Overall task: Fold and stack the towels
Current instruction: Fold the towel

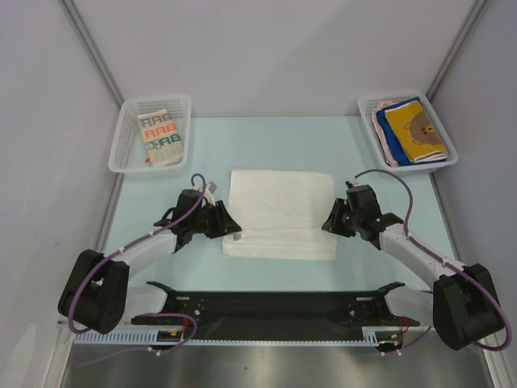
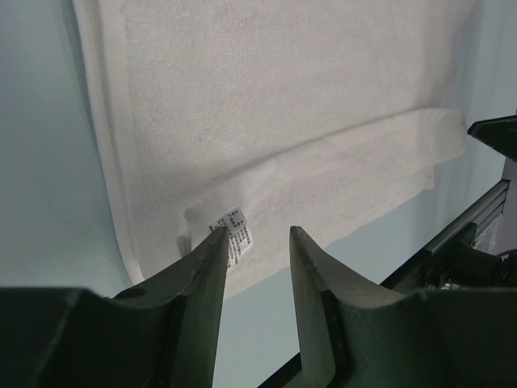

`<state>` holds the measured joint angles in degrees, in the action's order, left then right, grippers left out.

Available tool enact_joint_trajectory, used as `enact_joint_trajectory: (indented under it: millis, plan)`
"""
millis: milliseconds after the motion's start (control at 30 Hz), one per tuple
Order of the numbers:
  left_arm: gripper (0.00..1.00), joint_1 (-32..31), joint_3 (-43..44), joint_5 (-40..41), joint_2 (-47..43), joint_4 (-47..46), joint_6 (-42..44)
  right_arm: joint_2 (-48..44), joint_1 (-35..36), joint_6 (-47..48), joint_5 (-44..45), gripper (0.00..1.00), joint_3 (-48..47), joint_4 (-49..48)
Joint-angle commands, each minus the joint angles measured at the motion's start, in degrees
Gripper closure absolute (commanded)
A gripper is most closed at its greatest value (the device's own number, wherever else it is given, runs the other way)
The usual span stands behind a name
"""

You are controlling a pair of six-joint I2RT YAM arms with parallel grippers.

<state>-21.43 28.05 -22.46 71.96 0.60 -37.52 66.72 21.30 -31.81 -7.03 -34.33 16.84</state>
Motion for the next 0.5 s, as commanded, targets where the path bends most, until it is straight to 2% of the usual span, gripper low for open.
enact_joint_trajectory:
  millis: [0, 267, 400, 467]
  plan:
    - [0.58, -0.5, -0.9, -1.4, -3.1, -1.0, -0.5, -2.5, 0.7, -0.4, -3.0, 0.69, 1.4, 1.7]
    - [0.55, -0.5, -0.6, 0.7, -6.7, -1.0, -0.2, -7.1, 1.6, 0.0, -0.1, 0.68, 2.1, 4.0]
    - [0.55, -0.5, 1.5, 3.6, -6.7, 3.0, 1.0, -6.8, 1.6, 1.5, 6.4, 0.66, -1.8, 6.4]
    - [0.54, -0.5, 3.0, 7.5, -6.3, 4.1, 1.0, -5.3, 1.5, 2.3, 8.8, 0.64, -3.8, 5.8]
